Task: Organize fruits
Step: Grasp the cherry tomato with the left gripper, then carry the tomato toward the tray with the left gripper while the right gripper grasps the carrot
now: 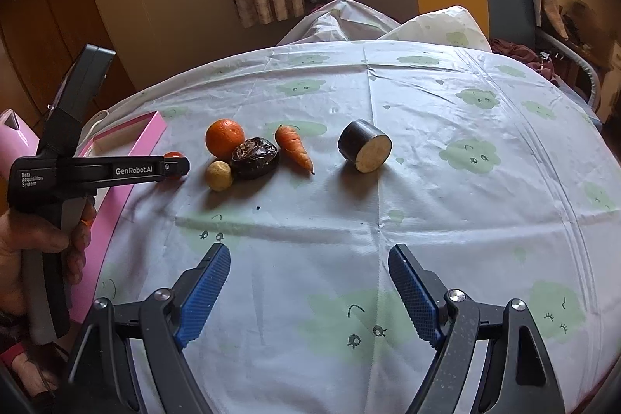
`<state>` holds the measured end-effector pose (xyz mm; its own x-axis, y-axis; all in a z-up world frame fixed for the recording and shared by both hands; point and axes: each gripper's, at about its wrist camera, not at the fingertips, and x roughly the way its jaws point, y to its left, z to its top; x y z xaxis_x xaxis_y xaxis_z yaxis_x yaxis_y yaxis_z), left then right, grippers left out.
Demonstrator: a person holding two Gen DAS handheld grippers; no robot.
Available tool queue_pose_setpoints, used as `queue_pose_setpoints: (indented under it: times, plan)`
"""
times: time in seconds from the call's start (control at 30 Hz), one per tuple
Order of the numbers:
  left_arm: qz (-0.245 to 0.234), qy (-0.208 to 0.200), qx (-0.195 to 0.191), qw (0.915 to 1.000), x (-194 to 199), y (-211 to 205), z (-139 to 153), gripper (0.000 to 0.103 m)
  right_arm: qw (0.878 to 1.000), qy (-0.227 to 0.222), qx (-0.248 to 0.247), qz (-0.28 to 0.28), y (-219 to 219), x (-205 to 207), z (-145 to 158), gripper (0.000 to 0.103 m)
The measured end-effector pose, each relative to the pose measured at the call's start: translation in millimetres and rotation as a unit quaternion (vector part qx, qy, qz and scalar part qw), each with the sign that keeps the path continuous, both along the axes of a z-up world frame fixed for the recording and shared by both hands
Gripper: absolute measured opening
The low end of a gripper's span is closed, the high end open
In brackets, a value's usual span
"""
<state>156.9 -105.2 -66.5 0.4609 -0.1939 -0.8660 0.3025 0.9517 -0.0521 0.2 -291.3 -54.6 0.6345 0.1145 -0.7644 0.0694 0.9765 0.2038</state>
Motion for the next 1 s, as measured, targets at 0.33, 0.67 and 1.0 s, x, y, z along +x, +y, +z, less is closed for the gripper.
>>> queue_pose_setpoints:
  times: [0.33, 0.67, 1.0]
  plan:
    - [-0.019, -0.040, -0.031, 0.9985, -75.5, -2.7, 12.0, 0.031, 0.999, 0.011, 0.005, -0.033, -14.9, 2.6, -0.6, 0.084]
    - [-0.032, -0.048, -0.060, 0.9966, -100.6, -0.7, -8.7, 0.031, 0.999, 0.017, 0.023, -0.016, -14.1, 12.8, 4.0, 0.041]
    - [-0.029, -0.055, -0.069, 0.9957, -103.2, 1.5, -11.2, 0.031, 0.999, 0.006, 0.019, 0.038, 4.4, 62.5, 17.5, 0.041]
